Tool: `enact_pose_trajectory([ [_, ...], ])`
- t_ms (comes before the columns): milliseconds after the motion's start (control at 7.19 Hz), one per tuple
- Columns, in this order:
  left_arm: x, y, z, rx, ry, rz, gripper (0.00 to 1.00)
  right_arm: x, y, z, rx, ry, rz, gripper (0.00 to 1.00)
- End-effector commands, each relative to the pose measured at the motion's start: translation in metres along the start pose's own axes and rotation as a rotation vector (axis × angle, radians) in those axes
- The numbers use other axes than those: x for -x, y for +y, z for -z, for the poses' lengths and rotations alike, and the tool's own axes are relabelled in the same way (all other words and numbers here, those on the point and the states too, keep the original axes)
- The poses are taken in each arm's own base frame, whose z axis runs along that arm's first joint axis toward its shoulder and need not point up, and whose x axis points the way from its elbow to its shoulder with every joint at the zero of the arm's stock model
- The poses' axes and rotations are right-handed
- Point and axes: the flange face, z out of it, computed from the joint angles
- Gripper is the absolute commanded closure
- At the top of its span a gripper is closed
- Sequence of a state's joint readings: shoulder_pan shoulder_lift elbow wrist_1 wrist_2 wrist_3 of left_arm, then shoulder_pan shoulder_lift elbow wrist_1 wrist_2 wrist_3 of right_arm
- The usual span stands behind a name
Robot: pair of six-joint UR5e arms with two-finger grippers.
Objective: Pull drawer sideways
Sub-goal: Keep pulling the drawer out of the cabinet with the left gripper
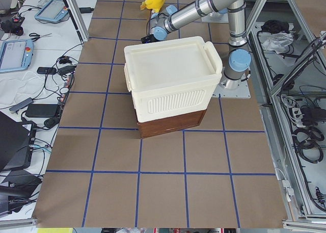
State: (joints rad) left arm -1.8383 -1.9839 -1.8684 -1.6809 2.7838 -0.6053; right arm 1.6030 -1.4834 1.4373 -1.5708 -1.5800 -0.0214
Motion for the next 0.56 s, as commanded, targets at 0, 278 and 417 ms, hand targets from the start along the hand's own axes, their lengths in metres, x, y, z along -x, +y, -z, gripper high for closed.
enact_pose_trajectory([
  [0,-0.0013,0.0016,0.0062,-0.016,-0.007,-0.002,0.76,0.0000,0.0000,0.0000,0.000,0.000,0.000,0.00],
  [278,-0.0022,0.0015,0.0068,-0.018,-0.009,-0.006,0.76,0.0000,0.0000,0.0000,0.000,0.000,0.000,0.00],
  [417,-0.0032,0.0016,0.0073,-0.018,-0.010,-0.009,0.72,0.0000,0.0000,0.0000,0.000,0.000,0.000,0.00],
])
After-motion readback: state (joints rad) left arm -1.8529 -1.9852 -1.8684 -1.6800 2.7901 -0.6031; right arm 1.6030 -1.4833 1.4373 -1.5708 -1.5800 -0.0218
